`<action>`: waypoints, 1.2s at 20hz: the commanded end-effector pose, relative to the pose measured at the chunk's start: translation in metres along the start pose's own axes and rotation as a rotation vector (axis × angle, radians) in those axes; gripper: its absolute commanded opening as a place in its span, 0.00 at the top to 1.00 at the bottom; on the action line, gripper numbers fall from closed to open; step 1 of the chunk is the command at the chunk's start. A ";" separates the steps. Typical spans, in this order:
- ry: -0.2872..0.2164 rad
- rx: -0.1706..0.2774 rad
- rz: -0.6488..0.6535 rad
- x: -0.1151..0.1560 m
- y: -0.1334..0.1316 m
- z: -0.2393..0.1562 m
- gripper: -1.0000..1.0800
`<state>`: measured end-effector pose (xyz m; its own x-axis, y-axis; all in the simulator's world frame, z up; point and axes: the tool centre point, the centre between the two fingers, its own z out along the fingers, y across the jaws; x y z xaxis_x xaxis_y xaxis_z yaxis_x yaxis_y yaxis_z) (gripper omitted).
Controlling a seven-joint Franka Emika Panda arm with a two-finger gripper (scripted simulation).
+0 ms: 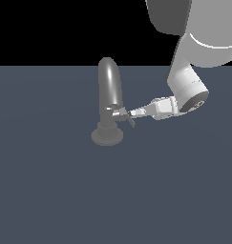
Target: Turn on the faucet by rotating a designated handle.
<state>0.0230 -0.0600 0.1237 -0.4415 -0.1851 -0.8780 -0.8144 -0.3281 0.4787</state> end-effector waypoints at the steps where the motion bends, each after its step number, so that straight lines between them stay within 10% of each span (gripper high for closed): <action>1: -0.002 0.014 0.013 0.013 -0.011 0.000 1.00; 24: -0.015 0.019 0.057 0.056 -0.049 0.000 1.00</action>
<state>0.0352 -0.0616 0.0884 -0.4667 -0.1834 -0.8652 -0.7931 -0.3461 0.5011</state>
